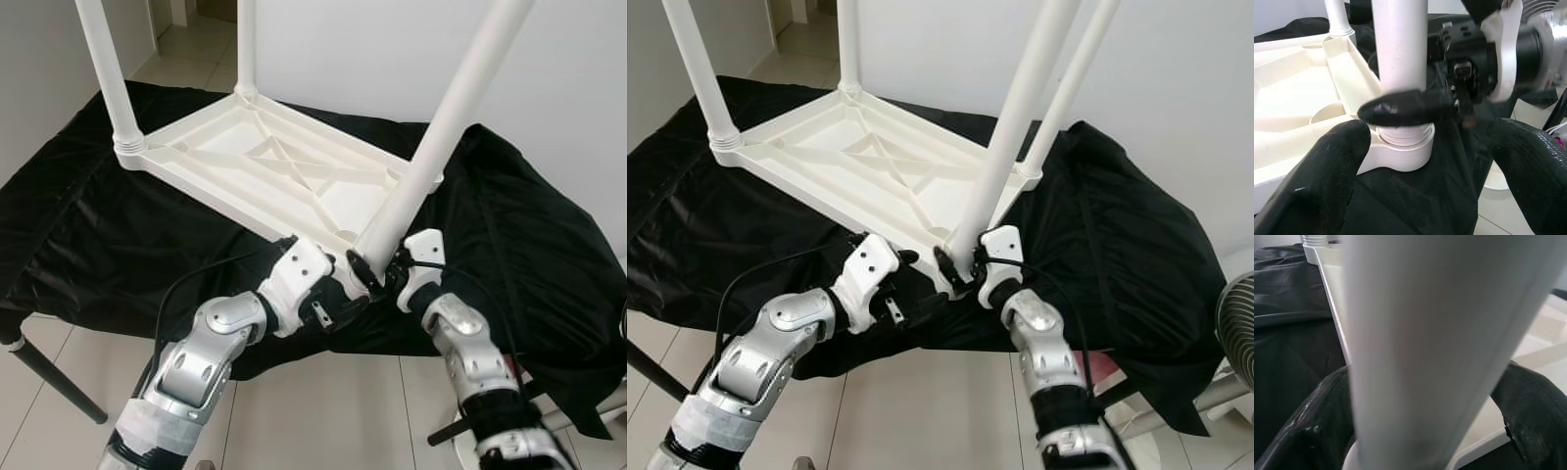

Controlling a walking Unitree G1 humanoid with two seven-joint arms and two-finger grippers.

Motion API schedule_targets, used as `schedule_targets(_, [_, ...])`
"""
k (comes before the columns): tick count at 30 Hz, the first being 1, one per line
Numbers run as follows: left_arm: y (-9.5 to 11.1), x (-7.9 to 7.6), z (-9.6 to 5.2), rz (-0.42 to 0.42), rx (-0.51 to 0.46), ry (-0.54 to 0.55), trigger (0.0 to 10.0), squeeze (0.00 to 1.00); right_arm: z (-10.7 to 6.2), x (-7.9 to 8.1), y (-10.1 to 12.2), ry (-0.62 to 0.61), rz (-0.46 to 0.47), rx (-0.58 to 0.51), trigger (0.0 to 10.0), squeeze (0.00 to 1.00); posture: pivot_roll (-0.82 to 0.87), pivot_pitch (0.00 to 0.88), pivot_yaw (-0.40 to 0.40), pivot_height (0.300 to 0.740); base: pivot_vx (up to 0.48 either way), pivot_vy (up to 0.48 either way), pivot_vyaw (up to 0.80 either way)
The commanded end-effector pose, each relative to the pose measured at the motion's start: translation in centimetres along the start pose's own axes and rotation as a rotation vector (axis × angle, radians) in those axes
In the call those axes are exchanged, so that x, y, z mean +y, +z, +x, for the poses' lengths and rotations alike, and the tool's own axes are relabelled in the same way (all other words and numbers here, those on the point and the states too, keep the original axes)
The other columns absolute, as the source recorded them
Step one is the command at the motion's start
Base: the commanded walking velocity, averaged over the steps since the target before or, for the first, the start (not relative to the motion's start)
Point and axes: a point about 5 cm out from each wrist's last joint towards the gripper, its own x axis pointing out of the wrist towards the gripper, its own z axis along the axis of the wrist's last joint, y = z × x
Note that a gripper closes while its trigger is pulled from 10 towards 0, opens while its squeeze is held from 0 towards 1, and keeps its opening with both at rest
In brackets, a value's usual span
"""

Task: Building children table

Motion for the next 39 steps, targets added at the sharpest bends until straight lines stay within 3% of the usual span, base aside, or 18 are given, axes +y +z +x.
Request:
schedule_targets(1, [-0.1, 0.2, 0.3, -0.003, 0.012, 0.037, 10.0, 0.00, -0.1, -0.1, -0.3, 0.033, 0.001, 0.017, 10.0, 0.00, 0.05, 0.048, -0.106, 0.740, 0.000, 0.000, 0.00])
schedule_targets(6, [-0.1, 0.2, 0.2, -0.004, 0.013, 0.038, 10.0, 0.00, 0.3, -0.4, -0.3, 0.073, -0.014, 0.028, 10.0, 0.00, 0.05, 0.048, -0.106, 0.740, 0.000, 0.000, 0.00])
schedule_targets(7, [-0.1, 0.2, 0.2, -0.004, 0.012, 0.039, 10.0, 0.00, 0.7, -0.5, -0.4, 0.084, -0.022, 0.037, 4.6, 0.00, 0.05, 0.049, -0.104, 0.740, 0.000, 0.000, 0.00])
schedule_targets(8, [-0.1, 0.2, 0.2, -0.004, 0.012, 0.039, 10.0, 0.00, 0.7, -0.5, -0.4, 0.084, -0.022, 0.037, 4.6, 0.00, 0.05, 0.049, -0.104, 0.740, 0.000, 0.000, 0.00])
schedule_targets(9, [0.0, 0.3, 0.3, -0.003, 0.011, 0.041, 10.0, 0.00, 1.1, -0.6, -0.6, 0.094, -0.024, 0.049, 0.0, 0.00, 0.05, 0.048, -0.107, 0.740, 0.000, 0.000, 0.00])
schedule_targets(21, [-0.1, 0.4, 0.2, -0.004, 0.010, 0.053, 10.0, 0.00, 1.2, -1.1, -1.1, 0.111, 0.002, 0.062, 0.0, 0.00, 0.06, 0.048, -0.116, 0.740, 0.000, 0.000, 0.00])
schedule_targets(24, [0.0, 0.4, 0.2, -0.005, 0.008, 0.054, 10.0, 0.00, 1.0, -1.5, -1.1, 0.065, 0.001, 0.054, 0.0, 0.00, 0.06, 0.048, -0.115, 0.740, 0.000, 0.000, 0.00])
schedule_targets(25, [0.0, 0.4, 0.2, -0.004, 0.008, 0.053, 10.0, 0.00, 0.9, -1.9, -1.1, 0.021, -0.010, 0.058, 5.1, 0.00, 0.06, 0.048, -0.114, 0.740, 0.000, 0.000, 0.00])
schedule_targets(26, [0.0, 0.4, 0.2, -0.004, 0.008, 0.053, 10.0, 0.00, 0.9, -1.9, -1.1, 0.021, -0.010, 0.058, 5.1, 0.00, 0.06, 0.048, -0.114, 0.740, 0.000, 0.000, 0.00])
schedule_targets(27, [0.0, 0.4, 0.1, -0.004, 0.009, 0.052, 10.0, 0.00, 0.9, -2.4, -1.2, -0.038, -0.025, 0.077, 10.0, 0.00, 0.05, 0.048, -0.114, 0.740, 0.000, 0.000, 0.00])
schedule_targets(31, [-0.1, 0.3, 0.1, -0.004, 0.013, 0.047, 10.0, 0.00, 0.5, -3.3, -1.6, -0.248, 0.023, 0.092, 10.0, 0.00, 0.05, 0.052, -0.111, 0.740, 0.000, 0.000, 0.00])
schedule_targets(34, [-0.1, 0.3, 0.1, -0.005, 0.014, 0.045, 10.0, 0.00, 0.4, -3.2, -1.7, -0.274, 0.044, 0.090, 10.0, 0.00, 0.05, 0.052, -0.111, 0.740, 0.000, 0.000, 0.00])
schedule_targets(39, [-0.2, 0.0, 0.1, -0.008, 0.018, 0.033, 10.0, 0.00, -0.3, -2.5, -2.4, -0.452, 0.102, 0.089, 10.0, 0.00, 0.05, 0.057, -0.106, 0.740, 0.000, 0.000, 0.00])
